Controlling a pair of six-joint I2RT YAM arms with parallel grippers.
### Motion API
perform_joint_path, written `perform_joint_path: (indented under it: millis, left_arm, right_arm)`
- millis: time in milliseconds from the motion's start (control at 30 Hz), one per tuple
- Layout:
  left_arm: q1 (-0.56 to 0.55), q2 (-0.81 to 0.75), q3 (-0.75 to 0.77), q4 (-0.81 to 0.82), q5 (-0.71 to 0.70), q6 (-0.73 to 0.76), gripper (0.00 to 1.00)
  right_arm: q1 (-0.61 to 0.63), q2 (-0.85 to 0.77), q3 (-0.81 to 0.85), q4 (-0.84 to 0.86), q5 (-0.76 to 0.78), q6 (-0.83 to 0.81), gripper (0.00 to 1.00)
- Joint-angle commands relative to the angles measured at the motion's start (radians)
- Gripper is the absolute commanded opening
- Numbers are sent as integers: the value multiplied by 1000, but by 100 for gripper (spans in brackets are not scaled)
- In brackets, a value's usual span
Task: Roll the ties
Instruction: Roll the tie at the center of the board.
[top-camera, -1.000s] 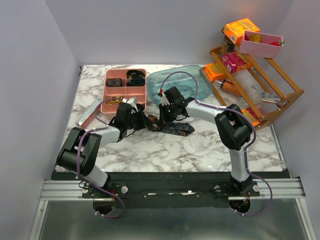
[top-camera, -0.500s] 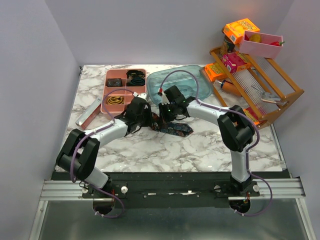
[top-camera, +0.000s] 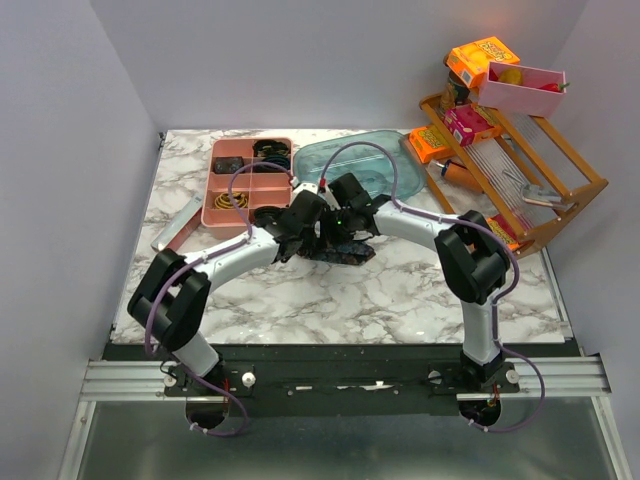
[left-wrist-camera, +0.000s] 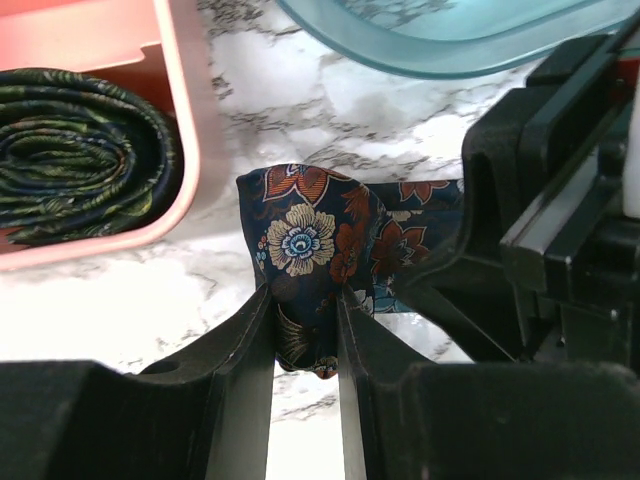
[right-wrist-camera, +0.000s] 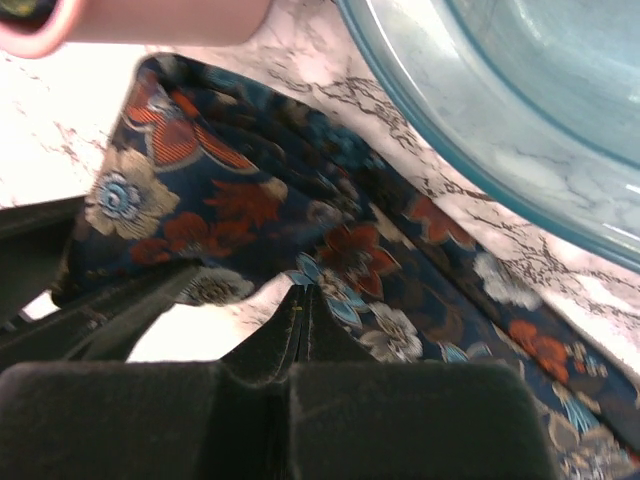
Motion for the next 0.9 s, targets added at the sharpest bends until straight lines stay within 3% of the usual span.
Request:
perform_joint_path:
  millis: [0,467,867]
  left_arm:
    - [-41,56,62,-118,-188,32,31]
    - [-130,181,197,-285,-439,9,31]
    - [-162,294,292,-360,-543,-42,31]
  right_arm:
    - [8,-44,-36,-22,48,3,1]
    - [-33,-131,-120,-23,96,7,1]
    - [-52,-117,-140,-20,101,10,1]
